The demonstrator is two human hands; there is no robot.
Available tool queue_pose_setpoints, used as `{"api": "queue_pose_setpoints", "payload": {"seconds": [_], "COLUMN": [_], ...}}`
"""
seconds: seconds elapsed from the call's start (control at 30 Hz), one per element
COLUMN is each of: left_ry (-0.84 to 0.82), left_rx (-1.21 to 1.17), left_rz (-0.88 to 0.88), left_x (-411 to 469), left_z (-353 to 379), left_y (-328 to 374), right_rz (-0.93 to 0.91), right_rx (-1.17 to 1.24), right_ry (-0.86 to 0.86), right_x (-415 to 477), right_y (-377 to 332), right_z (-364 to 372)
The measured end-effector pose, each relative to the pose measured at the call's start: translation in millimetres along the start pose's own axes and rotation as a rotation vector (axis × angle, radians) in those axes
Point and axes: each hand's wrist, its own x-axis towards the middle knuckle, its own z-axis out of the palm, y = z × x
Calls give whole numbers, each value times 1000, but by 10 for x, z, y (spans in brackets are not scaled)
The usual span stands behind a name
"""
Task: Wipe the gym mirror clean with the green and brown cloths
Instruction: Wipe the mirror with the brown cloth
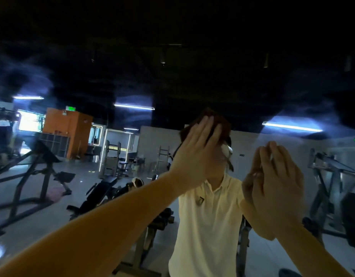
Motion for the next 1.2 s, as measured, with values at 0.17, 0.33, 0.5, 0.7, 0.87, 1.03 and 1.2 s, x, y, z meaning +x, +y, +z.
{"api": "queue_pose_setpoints", "payload": {"seconds": [0.17, 0.33, 0.5, 0.7, 0.87, 1.03, 1.2], "left_ry": [-16, 120, 178, 132, 38, -312, -225], "left_rx": [37, -93, -165, -145, -40, 53, 166], "left_rz": [15, -335, -172, -31, 176, 700, 638], "left_x": [-89, -123, 326, 1016, 1002, 96, 834], "left_z": [-92, -115, 60, 129, 270, 420, 172], "left_y": [-803, -896, 212, 1591, 2735, 3083, 2614], "right_rz": [-2, -31, -51, 129, 75, 6, -53], "right_rx": [3, 49, 18, -121, -111, 39, -68], "right_ry": [1, -64, -12, -100, -172, -169, -193], "right_x": [-16, -27, -206, -558, -882, -902, -989], "right_y": [26, 65, 732, 2017, 2713, 2811, 2936], "right_z": [13, -106, -523, -845, -909, -1010, -880]}}
